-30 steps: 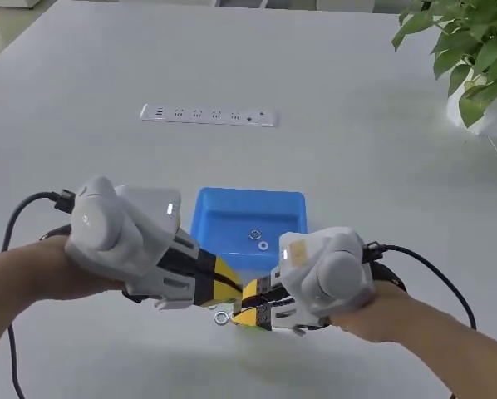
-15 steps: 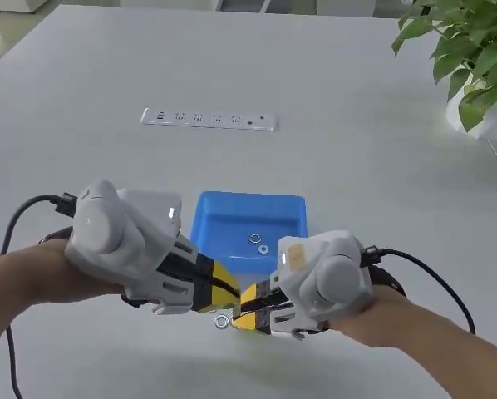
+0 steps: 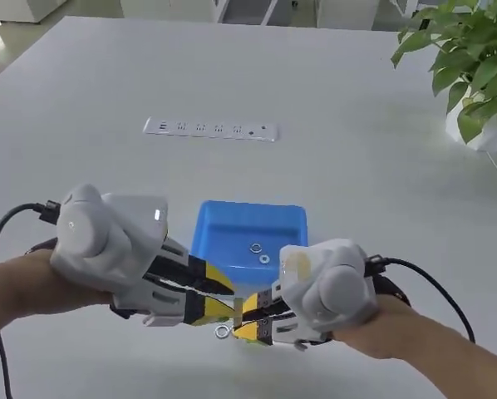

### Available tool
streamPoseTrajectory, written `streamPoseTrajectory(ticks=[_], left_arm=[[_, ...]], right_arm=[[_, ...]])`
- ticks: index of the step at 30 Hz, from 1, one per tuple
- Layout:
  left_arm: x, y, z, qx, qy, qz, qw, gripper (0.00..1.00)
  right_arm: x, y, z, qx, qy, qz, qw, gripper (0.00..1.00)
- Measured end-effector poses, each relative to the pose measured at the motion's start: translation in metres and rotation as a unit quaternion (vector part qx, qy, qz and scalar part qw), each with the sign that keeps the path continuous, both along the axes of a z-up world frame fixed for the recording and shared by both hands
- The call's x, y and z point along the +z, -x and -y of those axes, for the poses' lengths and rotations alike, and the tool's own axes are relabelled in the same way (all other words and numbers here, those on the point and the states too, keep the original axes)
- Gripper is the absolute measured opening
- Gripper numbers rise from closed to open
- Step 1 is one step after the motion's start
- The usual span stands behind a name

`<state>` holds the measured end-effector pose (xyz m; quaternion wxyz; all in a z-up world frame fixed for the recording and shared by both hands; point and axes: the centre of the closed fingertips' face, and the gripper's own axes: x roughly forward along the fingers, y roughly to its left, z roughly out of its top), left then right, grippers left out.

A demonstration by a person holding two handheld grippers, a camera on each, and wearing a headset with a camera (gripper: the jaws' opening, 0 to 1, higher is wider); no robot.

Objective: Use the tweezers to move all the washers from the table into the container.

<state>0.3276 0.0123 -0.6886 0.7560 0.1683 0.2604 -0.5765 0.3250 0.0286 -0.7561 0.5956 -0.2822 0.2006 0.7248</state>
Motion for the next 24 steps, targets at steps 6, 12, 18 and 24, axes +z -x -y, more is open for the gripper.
streamPoseTrajectory(ticks=[6, 12, 18, 24], left_arm=[[0.003, 0.000, -0.002, 0.014, 0.005, -0.004, 0.9999, 0.30], [0.006, -0.001, -0.007, 0.033, 0.016, -0.004, 0.9993, 0.37], [0.011, -0.001, -0.009, 0.052, 0.032, -0.004, 0.9981, 0.49], [0.014, -0.002, -0.014, 0.069, 0.047, -0.003, 0.9965, 0.59]], right_arm=[[0.014, -0.004, 0.003, -0.003, -0.004, 0.008, 1.0000, 0.08], [0.030, -0.009, 0.006, -0.003, -0.006, 0.017, 0.9998, 0.08], [0.043, -0.015, 0.007, -0.006, -0.012, 0.022, 0.9997, 0.08], [0.054, -0.023, 0.006, -0.008, -0.019, 0.023, 0.9995, 0.08]])
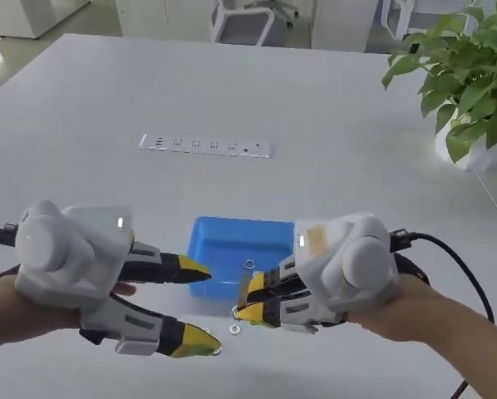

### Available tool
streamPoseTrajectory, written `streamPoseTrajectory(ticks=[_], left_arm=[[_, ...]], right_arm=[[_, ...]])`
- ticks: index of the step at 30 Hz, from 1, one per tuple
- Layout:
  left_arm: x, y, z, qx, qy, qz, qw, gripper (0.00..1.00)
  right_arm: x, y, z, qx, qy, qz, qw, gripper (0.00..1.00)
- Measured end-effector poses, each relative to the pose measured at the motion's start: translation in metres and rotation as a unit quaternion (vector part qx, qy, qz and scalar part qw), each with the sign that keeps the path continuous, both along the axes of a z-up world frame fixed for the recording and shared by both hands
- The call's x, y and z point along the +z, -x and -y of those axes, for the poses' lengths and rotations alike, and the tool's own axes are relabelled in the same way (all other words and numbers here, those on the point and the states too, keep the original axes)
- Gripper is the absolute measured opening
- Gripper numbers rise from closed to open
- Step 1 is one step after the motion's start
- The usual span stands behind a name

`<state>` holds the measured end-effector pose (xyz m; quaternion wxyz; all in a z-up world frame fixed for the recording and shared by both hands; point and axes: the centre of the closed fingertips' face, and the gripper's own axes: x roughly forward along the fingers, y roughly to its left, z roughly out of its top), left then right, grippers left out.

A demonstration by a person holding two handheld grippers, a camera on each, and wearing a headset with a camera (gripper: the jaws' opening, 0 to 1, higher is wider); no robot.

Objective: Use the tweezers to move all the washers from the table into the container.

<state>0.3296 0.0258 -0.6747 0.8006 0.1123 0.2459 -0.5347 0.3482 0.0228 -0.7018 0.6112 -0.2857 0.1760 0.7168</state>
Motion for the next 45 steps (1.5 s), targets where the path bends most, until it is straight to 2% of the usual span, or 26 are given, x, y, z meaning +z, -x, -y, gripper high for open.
streamPoseTrajectory(ticks=[3, 11, 17, 21, 29, 31, 36, 45], left_arm=[[0.000, -0.002, -0.004, 0.013, 0.006, -0.002, 0.9999, 0.65], [0.003, -0.007, -0.015, 0.044, 0.021, 0.008, 0.9988, 0.78], [0.000, -0.008, -0.023, 0.067, 0.020, 0.000, 0.9976, 0.90], [0.004, -0.011, -0.027, 0.082, 0.029, 0.007, 0.9962, 0.97], [0.006, -0.014, -0.033, 0.101, 0.034, 0.007, 0.9942, 0.99], [0.007, -0.015, -0.034, 0.102, 0.036, 0.012, 0.9940, 0.99], [0.007, -0.015, -0.035, 0.107, 0.040, 0.015, 0.9933, 0.99], [0.003, -0.018, -0.037, 0.110, 0.040, 0.012, 0.9931, 0.99]], right_arm=[[0.005, -0.006, -0.001, -0.003, -0.004, 0.000, 1.0000, 0.08], [0.016, -0.020, -0.004, -0.007, -0.011, 0.003, 0.9999, 0.08], [0.021, -0.032, -0.008, -0.005, -0.013, 0.007, 0.9999, 0.08], [0.021, -0.040, -0.010, -0.006, -0.015, 0.009, 0.9998, 0.08], [0.014, -0.055, -0.016, -0.011, -0.015, 0.008, 0.9998, 0.08], [0.012, -0.057, -0.017, -0.011, -0.014, 0.008, 0.9998, 0.08], [0.003, -0.064, -0.019, -0.011, -0.008, 0.009, 0.9999, 0.08], [-0.018, -0.074, -0.020, -0.013, 0.003, 0.005, 0.9999, 0.08]])
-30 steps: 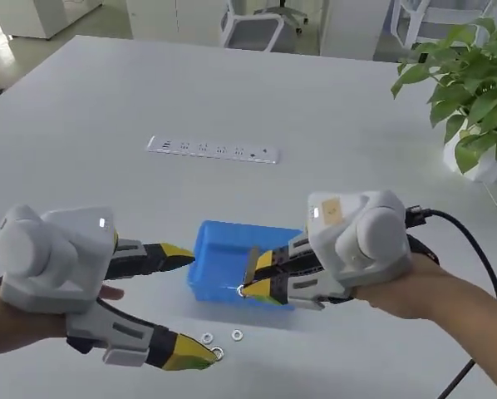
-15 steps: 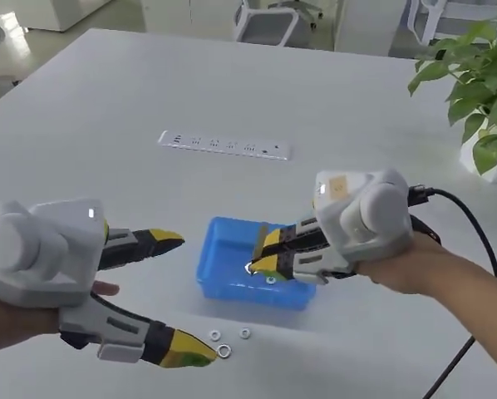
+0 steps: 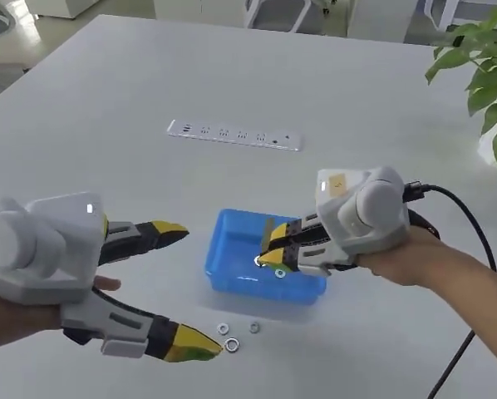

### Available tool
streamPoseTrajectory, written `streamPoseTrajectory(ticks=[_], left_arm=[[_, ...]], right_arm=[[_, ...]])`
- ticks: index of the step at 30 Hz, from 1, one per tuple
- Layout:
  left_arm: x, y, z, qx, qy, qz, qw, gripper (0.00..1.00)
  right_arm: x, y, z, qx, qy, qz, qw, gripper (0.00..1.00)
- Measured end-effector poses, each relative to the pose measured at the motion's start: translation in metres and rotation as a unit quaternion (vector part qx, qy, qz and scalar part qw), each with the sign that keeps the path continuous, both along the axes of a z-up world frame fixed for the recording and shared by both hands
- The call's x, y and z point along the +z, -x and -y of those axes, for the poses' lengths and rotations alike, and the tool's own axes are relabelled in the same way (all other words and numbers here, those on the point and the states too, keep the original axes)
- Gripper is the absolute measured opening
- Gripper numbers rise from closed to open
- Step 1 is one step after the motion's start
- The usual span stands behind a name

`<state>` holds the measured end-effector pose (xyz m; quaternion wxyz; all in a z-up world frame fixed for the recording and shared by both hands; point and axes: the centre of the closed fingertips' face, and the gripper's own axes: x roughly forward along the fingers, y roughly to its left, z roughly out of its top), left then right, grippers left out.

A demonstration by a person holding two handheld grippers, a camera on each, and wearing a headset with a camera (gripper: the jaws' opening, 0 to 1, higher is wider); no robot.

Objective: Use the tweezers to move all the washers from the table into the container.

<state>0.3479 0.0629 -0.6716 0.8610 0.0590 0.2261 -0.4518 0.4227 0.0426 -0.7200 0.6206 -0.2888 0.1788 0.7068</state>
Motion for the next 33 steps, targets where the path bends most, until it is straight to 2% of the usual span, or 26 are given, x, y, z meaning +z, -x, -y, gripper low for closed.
streamPoseTrajectory(ticks=[15, 33], left_arm=[[-0.004, -0.009, -0.002, -0.001, -0.002, -0.004, 1.0000, 0.99], [-0.005, -0.028, -0.001, -0.014, -0.015, 0.006, 0.9998, 0.91]], right_arm=[[-0.027, -0.010, -0.001, -0.006, 0.010, -0.019, 0.9998, 0.08], [-0.045, -0.013, 0.001, -0.004, 0.025, -0.028, 0.9993, 0.08]])
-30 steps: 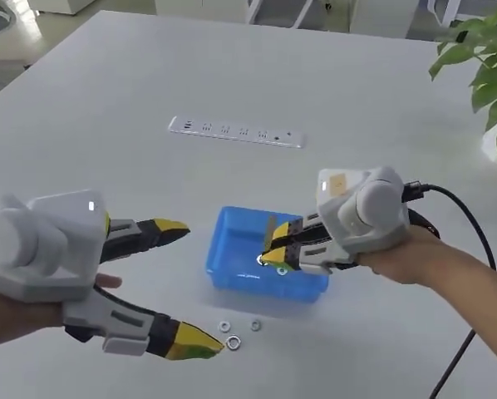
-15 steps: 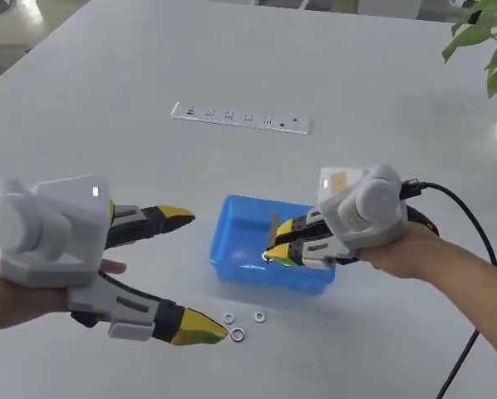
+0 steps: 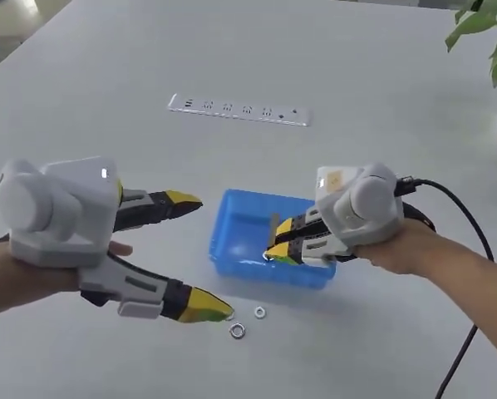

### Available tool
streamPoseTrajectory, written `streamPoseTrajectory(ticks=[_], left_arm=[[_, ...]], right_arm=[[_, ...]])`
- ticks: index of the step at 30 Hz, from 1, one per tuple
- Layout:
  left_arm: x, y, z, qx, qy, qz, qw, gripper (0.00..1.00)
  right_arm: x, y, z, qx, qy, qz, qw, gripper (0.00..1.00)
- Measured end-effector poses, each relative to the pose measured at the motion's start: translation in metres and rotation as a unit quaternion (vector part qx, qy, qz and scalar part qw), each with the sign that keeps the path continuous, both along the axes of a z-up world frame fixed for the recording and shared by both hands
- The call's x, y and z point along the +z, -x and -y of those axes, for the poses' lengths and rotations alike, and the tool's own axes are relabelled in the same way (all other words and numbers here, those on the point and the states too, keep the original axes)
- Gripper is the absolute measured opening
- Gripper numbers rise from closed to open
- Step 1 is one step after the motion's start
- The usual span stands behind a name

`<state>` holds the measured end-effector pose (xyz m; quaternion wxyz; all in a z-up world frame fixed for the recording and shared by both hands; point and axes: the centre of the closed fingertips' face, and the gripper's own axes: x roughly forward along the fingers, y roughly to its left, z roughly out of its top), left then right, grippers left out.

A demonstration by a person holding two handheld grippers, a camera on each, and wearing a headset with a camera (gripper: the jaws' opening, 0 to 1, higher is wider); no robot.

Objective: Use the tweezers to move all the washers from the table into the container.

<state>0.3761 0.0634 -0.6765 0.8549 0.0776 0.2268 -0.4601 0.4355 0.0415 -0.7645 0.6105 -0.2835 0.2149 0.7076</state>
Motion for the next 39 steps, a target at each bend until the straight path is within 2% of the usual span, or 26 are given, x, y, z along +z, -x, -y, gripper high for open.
streamPoseTrajectory(ticks=[5, 10, 15, 26, 34, 39], left_arm=[[-0.002, -0.007, 0.000, -0.005, -0.017, 0.010, 0.9998, 0.81], [-0.001, -0.020, 0.005, -0.026, -0.042, 0.029, 0.9984, 0.60], [0.004, -0.033, 0.015, -0.050, -0.049, 0.039, 0.9967, 0.52], [-0.002, -0.048, 0.033, -0.099, -0.070, 0.038, 0.9919, 0.30], [-0.011, -0.058, 0.040, -0.121, -0.088, 0.033, 0.9882, 0.21], [-0.012, -0.060, 0.046, -0.136, -0.090, 0.030, 0.9862, 0.17]], right_arm=[[-0.001, 0.000, 0.002, -0.003, -0.001, -0.001, 1.0000, 0.09], [-0.001, 0.000, 0.002, 0.000, 0.002, 0.001, 1.0000, 0.09], [-0.001, 0.000, 0.001, 0.000, 0.002, 0.001, 1.0000, 0.09], [-0.001, 0.001, 0.002, 0.001, 0.002, 0.001, 1.0000, 0.09], [-0.001, 0.001, 0.002, 0.002, 0.003, 0.003, 1.0000, 0.09], [-0.001, 0.001, 0.002, 0.003, 0.003, 0.004, 1.0000, 0.09]])
